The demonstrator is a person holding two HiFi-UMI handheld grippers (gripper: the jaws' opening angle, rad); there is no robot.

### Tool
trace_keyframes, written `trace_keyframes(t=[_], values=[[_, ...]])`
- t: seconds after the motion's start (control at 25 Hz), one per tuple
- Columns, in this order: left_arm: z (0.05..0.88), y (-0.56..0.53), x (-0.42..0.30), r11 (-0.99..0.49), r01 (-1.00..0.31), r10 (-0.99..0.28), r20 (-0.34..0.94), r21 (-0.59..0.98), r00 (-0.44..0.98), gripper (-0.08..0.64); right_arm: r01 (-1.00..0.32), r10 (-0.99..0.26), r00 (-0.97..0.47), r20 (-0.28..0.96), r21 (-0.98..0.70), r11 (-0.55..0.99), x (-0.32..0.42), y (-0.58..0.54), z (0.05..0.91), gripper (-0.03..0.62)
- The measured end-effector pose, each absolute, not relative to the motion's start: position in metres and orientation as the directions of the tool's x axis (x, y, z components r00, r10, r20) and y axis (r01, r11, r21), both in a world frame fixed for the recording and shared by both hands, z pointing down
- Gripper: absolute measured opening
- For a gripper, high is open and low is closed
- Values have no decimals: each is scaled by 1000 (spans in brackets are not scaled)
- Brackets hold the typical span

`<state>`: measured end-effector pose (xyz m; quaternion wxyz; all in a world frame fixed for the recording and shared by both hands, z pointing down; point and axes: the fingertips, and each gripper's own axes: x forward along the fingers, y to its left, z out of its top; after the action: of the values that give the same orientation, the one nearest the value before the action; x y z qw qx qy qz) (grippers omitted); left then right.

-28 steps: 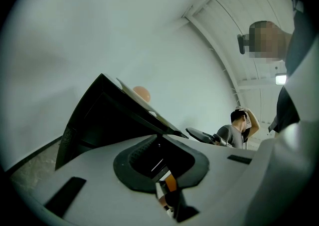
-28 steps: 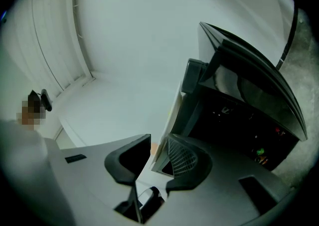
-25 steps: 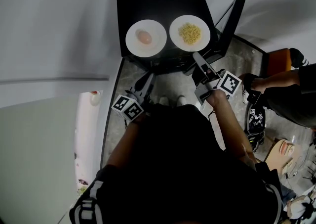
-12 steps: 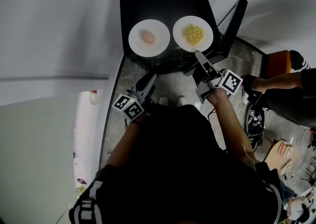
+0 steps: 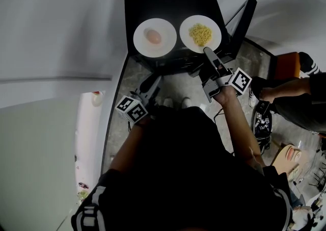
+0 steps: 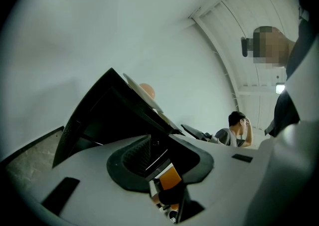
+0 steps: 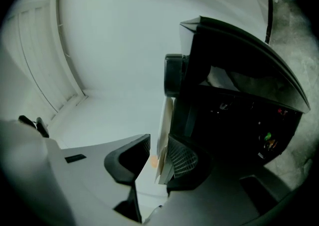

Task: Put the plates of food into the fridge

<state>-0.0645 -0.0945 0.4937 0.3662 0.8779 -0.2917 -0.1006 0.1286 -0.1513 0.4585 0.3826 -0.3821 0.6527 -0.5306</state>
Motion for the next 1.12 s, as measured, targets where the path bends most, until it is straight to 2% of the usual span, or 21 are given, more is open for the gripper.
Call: trace_keyframes(t=[0.56, 0.8, 1.12], values=[[497, -95, -66, -545, -443, -591, 48, 712, 805, 103, -52, -911, -406, -75, -993, 104, 132, -159, 462, 104], [497, -93, -66, -531, -428, -593, 40, 731, 804, 103, 34, -920, -385, -66, -998, 58, 135, -159, 468, 69], [498, -89, -65, -518, -427, -590, 52, 741, 806, 102, 45, -919, -393, -32, -999, 15, 134, -151, 469, 58]])
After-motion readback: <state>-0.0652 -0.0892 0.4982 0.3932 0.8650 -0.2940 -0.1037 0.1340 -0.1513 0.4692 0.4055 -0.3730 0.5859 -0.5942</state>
